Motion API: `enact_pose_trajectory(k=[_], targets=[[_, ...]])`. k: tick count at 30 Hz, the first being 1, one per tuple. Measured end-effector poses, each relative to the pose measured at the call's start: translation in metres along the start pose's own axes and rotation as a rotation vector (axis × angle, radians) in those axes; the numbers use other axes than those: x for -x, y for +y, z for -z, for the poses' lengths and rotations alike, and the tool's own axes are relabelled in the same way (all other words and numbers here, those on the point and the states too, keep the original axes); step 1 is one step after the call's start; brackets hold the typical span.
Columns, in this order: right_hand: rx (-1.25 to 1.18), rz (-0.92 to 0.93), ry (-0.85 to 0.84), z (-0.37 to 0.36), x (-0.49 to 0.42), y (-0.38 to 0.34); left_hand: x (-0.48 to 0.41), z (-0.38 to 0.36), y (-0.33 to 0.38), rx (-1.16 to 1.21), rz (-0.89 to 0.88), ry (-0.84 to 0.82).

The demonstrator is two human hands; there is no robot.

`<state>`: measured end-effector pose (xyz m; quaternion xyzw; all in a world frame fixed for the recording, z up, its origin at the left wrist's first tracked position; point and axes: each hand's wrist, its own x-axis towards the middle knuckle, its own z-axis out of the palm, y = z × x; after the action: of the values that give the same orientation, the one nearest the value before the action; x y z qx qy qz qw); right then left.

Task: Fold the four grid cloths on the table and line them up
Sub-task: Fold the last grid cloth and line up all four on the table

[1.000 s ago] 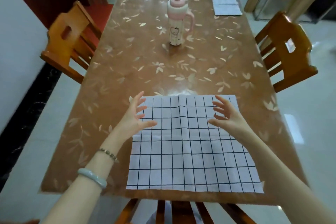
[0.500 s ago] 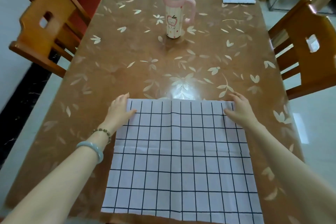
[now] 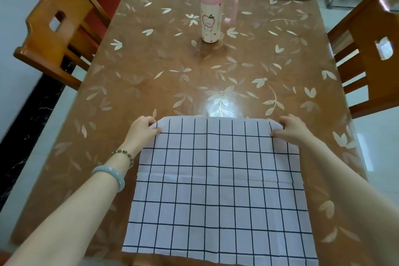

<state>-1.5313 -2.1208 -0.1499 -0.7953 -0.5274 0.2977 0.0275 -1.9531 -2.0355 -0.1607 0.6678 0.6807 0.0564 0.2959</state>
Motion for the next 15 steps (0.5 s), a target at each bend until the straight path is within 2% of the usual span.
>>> enact_pose_trajectory(k=[3,10,15], targets=[[-0.138,0.002,0.025,0.005,0.004,-0.004,0.004,0.012,-0.004,0.047,0.004,0.027],[-0.306,0.081,0.202,0.023,0.027,-0.024,0.013,0.061,-0.006,0.2,-0.059,0.104],[-0.33,0.127,0.312,0.038,0.05,-0.027,0.038,0.086,-0.007,0.249,-0.117,0.081]])
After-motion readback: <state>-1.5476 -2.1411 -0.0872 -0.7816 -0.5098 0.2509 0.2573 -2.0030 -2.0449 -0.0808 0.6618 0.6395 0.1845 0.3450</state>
